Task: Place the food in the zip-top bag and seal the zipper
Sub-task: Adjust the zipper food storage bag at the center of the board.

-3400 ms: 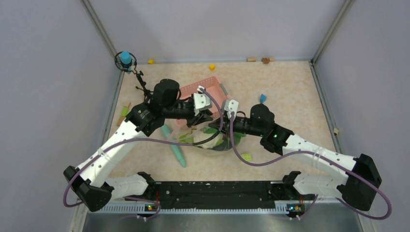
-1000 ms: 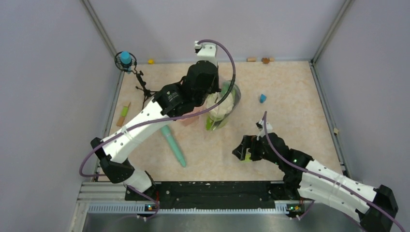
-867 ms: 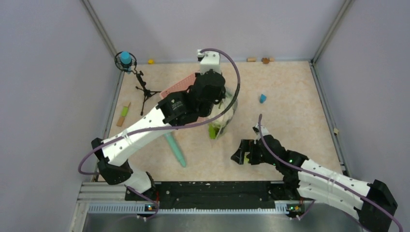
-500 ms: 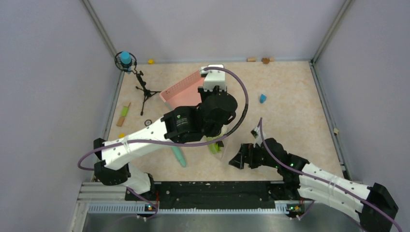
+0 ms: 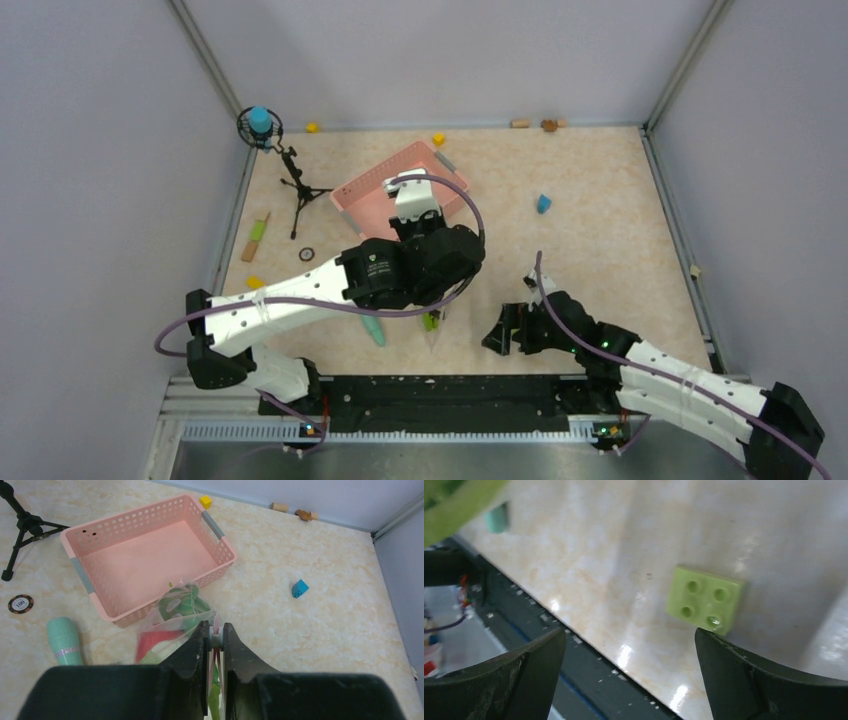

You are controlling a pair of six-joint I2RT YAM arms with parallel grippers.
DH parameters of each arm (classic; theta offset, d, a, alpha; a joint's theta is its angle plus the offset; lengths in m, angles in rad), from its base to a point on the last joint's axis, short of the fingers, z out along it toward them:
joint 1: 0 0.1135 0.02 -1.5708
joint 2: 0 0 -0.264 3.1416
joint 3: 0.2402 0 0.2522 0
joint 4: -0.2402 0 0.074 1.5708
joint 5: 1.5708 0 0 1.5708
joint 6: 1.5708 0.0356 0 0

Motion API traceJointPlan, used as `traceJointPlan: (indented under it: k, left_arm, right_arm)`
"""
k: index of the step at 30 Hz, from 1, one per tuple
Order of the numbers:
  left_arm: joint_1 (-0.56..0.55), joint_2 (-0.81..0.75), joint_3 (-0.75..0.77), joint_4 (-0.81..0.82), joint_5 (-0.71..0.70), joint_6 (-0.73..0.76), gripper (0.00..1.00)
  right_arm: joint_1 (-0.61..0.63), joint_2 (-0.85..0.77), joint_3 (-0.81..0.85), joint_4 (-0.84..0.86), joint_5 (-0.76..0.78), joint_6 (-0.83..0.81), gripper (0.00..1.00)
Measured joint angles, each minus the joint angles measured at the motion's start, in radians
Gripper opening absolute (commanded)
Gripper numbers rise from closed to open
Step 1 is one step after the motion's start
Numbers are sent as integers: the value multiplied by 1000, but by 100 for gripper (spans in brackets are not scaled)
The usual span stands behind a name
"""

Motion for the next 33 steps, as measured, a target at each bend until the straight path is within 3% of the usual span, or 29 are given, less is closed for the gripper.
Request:
traceJointPlan:
  k: [10,14,19,26,33]
  left_arm:
    - [55,1,-10,0,40,-53,0]
    - [82,2,-29,21,70,-55,0]
    - [133,8,-36,69,145,-48,0]
    - [169,29,-40,105,181,-64,0]
    - [169,31,-49,121,190,-90,0]
  right_arm:
    - [-2,176,75,9,380,1,99]
    - [-2,209,140,13,461,-66,99]
    - [-2,162,222,120,360,-203,97]
    - [3,-21,210,461,61,-252,94]
    - [111,161,328,537,42,-279,84]
